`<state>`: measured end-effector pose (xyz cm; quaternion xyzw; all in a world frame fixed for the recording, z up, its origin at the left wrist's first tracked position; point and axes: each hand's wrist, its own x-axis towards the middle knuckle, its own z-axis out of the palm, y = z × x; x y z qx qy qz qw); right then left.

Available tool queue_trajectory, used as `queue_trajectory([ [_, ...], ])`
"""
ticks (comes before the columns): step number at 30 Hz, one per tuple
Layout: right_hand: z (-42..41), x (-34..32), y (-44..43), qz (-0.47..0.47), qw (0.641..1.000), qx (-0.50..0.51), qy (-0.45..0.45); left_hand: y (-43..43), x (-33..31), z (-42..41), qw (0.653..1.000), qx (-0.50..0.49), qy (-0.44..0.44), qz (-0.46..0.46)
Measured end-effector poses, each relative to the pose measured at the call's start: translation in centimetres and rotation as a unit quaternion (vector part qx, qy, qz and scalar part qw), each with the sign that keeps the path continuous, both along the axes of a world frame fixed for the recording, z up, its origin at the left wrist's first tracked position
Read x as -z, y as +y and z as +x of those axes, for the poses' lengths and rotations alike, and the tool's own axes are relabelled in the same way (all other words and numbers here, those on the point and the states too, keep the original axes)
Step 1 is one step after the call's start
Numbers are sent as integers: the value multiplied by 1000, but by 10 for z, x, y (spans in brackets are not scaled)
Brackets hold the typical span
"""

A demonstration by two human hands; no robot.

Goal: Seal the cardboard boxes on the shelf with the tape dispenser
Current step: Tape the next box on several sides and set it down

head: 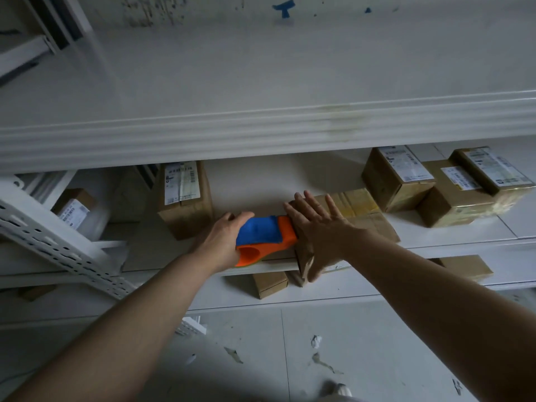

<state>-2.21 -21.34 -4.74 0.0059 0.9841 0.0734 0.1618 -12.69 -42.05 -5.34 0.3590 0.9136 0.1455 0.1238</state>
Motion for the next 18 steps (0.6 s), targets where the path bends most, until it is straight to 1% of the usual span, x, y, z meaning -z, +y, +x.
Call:
queue_trajectory([
  [2,-10,-5,0,40,998,-4,-54,-4,0,1,1000,3,-17,-1],
  [3,-15,-8,1,42,996,1,-76,-6,1,1,1000,9,-19,2],
  [5,-23,-13,2,22,994,11,-103,-10,3,3,999,16,-25,13],
  [7,-23,-17,0,-7,995,18,-94,-14,1,6,1000,13,-25,12],
  [11,0,-18,-5,-71,997,-10,-10,-31,-10,12,1000,4,-12,22],
  [14,17,-23,-3,-150,985,-36,72,-45,-26,21,999,1,-1,53],
  [16,25,-30,3,-250,958,-29,135,-49,-45,27,995,-3,30,93],
  [18,33,-31,10,-358,915,-7,184,-45,-67,32,992,-4,68,111],
])
